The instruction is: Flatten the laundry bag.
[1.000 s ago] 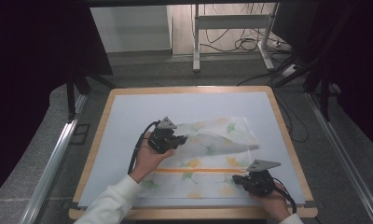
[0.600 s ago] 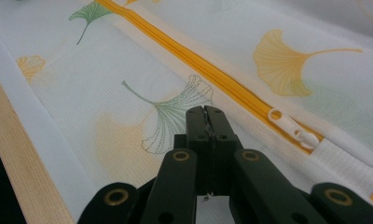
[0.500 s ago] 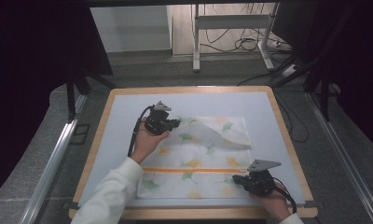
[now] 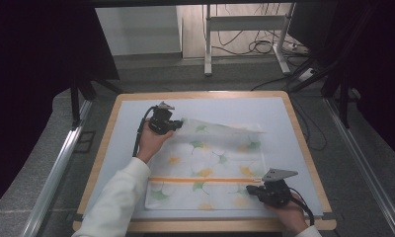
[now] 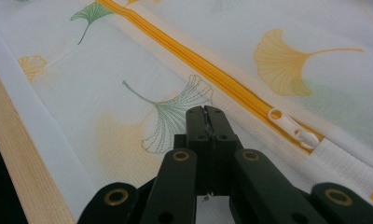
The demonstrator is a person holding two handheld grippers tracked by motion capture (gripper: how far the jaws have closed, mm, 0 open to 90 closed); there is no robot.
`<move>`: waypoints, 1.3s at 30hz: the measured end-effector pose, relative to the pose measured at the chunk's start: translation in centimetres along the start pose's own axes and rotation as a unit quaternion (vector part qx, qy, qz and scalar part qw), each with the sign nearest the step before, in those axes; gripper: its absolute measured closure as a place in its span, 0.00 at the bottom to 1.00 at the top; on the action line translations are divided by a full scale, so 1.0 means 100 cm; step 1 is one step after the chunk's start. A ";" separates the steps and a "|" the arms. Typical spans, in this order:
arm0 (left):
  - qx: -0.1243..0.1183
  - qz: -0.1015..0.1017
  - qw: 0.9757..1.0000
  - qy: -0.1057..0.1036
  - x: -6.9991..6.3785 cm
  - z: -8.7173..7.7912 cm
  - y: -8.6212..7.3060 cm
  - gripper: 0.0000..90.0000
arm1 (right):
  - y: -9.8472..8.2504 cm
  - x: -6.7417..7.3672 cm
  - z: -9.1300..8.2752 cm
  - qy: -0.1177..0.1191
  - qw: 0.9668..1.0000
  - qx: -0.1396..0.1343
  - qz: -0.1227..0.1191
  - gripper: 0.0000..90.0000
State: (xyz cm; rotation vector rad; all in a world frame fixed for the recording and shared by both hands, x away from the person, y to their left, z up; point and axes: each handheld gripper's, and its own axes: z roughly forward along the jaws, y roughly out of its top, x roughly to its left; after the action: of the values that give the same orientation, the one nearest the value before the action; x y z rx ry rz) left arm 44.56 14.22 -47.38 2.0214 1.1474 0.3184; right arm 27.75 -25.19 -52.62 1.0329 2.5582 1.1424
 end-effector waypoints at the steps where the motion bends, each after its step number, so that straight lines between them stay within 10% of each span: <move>1: 0.000 -0.005 1.000 -0.002 0.003 0.002 0.000 0.99 | 0.000 0.000 0.000 0.000 1.000 0.000 0.000 0.99; 19: -0.002 -0.025 0.999 0.022 0.054 0.021 0.038 0.98 | 0.000 -0.001 0.000 0.005 1.000 -0.001 0.005 0.99; 24: -0.017 -0.028 0.999 0.042 0.064 0.018 0.044 0.81 | 0.000 -0.001 0.000 0.005 1.000 -0.001 0.007 0.99; 31: -0.076 -0.018 0.995 0.065 0.061 -0.015 0.051 0.63 | 0.000 -0.002 0.000 0.006 1.000 -0.001 0.006 0.99; 39: -0.071 0.024 0.997 0.020 0.028 -0.040 0.035 0.56 | 0.000 -0.001 0.000 0.003 1.000 -0.001 0.005 0.99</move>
State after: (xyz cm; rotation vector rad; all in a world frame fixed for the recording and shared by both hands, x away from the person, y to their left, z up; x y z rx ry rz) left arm 46.12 17.44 -42.60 1.9281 1.0701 0.4533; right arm 27.84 -25.23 -52.67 1.0439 2.5585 1.1519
